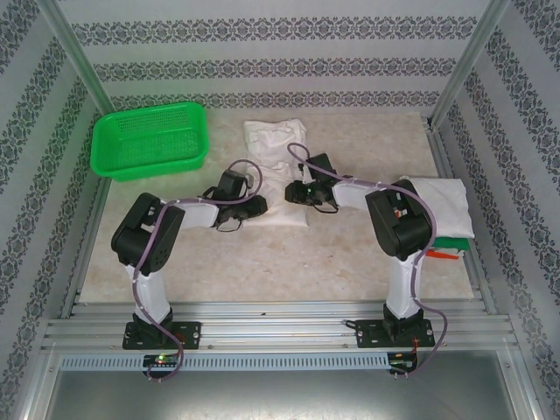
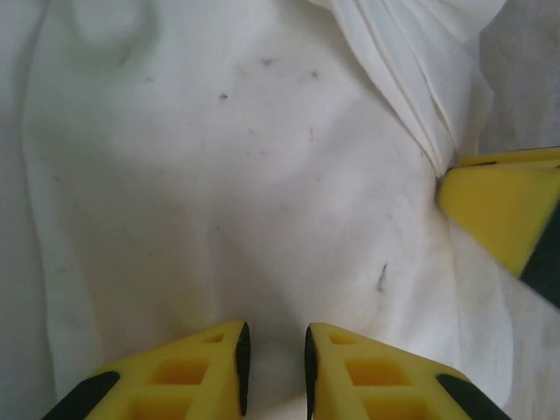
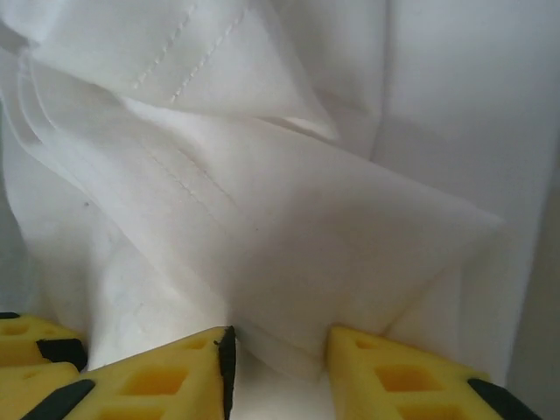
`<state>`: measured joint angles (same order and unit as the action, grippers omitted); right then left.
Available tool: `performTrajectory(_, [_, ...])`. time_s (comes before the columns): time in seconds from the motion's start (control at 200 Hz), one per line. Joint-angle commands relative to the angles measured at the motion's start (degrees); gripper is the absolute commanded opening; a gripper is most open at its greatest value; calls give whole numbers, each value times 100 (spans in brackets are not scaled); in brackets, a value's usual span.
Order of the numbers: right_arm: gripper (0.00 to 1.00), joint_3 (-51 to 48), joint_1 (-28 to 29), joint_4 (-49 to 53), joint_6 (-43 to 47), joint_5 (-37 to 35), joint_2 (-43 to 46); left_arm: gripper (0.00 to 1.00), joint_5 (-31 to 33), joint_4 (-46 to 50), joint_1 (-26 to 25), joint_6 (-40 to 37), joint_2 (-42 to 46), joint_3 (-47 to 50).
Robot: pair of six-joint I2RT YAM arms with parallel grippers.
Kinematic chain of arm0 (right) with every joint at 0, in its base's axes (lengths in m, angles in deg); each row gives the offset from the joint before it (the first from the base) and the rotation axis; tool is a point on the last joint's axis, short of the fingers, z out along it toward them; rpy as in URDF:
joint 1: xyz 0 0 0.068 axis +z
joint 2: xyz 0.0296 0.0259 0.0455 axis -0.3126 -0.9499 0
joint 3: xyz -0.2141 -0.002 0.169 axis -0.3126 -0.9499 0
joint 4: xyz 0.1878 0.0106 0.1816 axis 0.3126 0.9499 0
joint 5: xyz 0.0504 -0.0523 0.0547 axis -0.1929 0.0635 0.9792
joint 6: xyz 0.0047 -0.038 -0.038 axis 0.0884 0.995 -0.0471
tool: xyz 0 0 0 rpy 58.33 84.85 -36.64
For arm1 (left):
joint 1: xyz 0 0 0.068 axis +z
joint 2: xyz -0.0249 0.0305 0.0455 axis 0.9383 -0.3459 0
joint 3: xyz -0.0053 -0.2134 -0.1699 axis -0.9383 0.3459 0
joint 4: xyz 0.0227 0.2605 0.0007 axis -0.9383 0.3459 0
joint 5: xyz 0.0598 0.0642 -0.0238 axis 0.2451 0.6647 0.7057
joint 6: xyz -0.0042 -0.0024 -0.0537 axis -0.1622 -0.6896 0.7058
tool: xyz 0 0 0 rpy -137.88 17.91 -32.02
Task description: Fold and stack the t-shirts
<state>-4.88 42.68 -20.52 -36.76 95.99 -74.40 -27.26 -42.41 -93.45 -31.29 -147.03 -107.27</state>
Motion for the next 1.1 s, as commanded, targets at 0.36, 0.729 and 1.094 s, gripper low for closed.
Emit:
performTrajectory(0.36, [73,-1582,1383,248,1881,-2094,2264,28,8,698,-400,228,1700,1682])
performTrajectory(0.729, [81,-835,1490,827,4706,-1405,1426,30,62,1155,-361,-159,1909,1742])
performTrajectory(1.094, [83,49,1437,1017,4972,-1784,312,31,74,1168,-304,-194,1968,1775])
